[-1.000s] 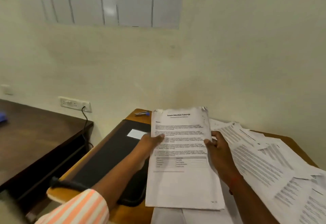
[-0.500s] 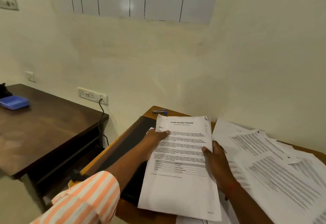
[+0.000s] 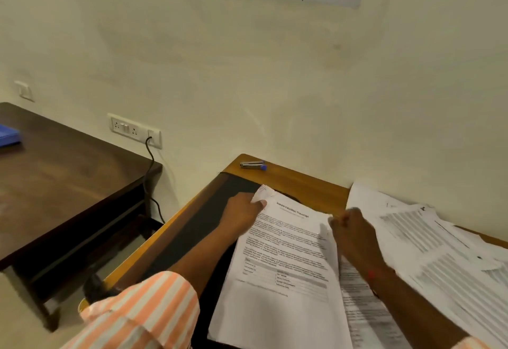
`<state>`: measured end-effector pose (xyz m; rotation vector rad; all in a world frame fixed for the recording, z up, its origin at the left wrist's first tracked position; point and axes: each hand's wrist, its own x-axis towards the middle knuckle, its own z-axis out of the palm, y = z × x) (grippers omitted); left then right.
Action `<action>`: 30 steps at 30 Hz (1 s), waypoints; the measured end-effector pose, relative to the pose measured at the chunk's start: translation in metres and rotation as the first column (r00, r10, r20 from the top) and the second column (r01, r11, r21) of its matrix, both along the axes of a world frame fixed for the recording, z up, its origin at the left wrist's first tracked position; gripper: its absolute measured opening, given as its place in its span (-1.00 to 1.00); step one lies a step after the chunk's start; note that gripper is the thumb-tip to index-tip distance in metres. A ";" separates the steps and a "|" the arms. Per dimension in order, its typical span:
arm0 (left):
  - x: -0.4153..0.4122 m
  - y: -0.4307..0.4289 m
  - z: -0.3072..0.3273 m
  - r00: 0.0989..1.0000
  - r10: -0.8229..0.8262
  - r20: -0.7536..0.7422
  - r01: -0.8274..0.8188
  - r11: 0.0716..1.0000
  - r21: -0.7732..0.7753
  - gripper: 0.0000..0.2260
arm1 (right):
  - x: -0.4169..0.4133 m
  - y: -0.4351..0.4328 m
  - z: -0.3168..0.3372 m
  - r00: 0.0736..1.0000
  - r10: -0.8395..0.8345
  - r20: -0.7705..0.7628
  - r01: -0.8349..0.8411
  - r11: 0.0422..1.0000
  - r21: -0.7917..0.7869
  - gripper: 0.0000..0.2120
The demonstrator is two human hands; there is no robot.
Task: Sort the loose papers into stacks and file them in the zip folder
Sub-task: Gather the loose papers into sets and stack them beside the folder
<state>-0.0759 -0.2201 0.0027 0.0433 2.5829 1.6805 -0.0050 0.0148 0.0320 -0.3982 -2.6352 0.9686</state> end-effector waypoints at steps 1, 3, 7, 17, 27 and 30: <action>0.000 0.000 -0.004 1.000 0.008 -0.017 -0.008 1.000 0.005 -0.77 | -0.017 -0.004 0.003 0.998 0.044 -0.049 -0.039 0.994 0.103 -0.89; -0.001 -0.001 -0.007 1.000 0.023 -0.010 -0.023 0.999 0.029 -0.80 | -0.060 -0.018 0.007 0.983 0.167 -0.076 -0.139 0.949 0.281 -0.89; 0.000 -0.006 -0.006 0.998 0.047 0.031 -0.049 0.996 0.079 -0.84 | -0.151 -0.060 0.001 0.953 0.304 -0.019 -0.276 0.888 0.369 -0.84; -0.007 -0.022 -0.008 0.995 0.104 0.005 -0.103 0.991 -0.088 -0.86 | -0.286 -0.114 -0.035 0.889 0.357 0.287 -0.458 0.691 0.559 -0.55; -0.010 -0.023 -0.007 0.993 0.116 0.012 -0.114 0.988 -0.102 -0.80 | -0.292 -0.127 -0.031 0.851 0.312 0.424 -0.523 0.588 0.617 -0.60; -0.009 -0.024 -0.007 0.994 0.105 0.027 -0.103 0.993 -0.061 -0.81 | -0.281 -0.120 -0.024 0.823 0.306 0.478 -0.555 0.612 0.564 -0.60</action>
